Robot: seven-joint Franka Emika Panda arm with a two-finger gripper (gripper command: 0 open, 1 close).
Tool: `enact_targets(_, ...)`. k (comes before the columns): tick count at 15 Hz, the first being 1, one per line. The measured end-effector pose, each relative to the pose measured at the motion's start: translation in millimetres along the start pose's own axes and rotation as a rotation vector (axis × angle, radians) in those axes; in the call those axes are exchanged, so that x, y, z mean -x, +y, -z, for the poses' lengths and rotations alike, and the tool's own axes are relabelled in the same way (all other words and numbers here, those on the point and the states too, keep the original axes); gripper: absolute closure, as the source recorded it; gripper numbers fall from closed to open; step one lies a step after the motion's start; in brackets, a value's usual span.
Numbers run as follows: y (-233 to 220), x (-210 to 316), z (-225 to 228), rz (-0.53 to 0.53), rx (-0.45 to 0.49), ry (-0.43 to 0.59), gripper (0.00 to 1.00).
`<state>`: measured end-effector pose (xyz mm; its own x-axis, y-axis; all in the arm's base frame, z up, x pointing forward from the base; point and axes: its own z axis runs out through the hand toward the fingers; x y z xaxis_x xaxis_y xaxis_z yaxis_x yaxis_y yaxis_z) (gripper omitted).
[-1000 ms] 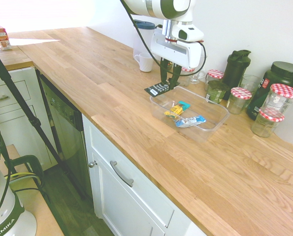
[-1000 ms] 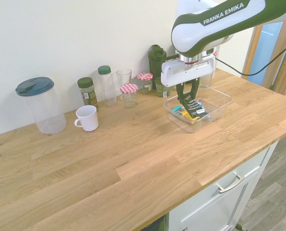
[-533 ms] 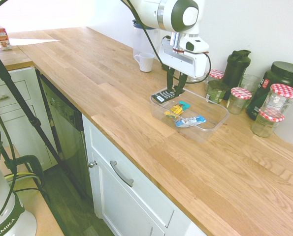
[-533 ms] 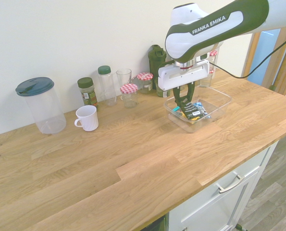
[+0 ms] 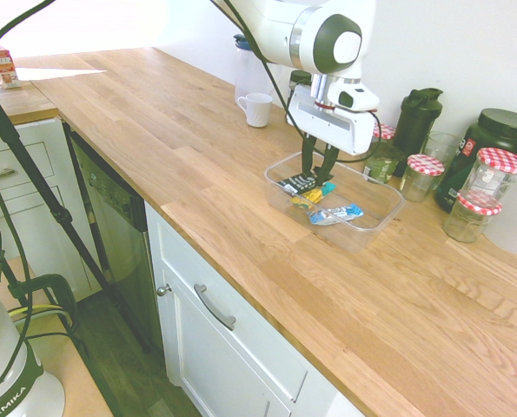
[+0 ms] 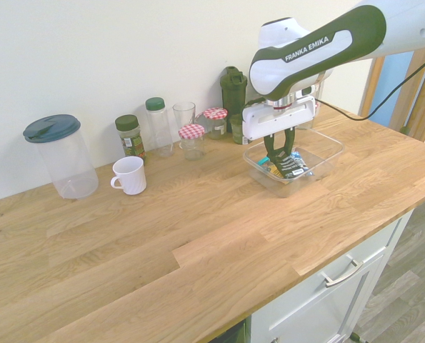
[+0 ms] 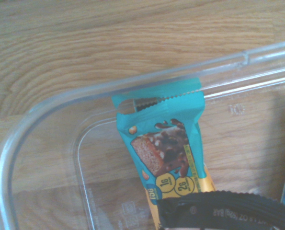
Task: Put the protein bar into the container
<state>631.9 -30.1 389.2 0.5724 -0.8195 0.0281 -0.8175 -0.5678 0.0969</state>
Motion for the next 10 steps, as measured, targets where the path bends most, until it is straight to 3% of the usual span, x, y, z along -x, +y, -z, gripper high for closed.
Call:
enact_targets(6, 2.6, -3.5, -3.1, 0.001, 0.007, -0.002, 0.0)
enact_targets(10, 16.9, -3.2, 38.4, -0.007, -0.047, 0.038, 0.0)
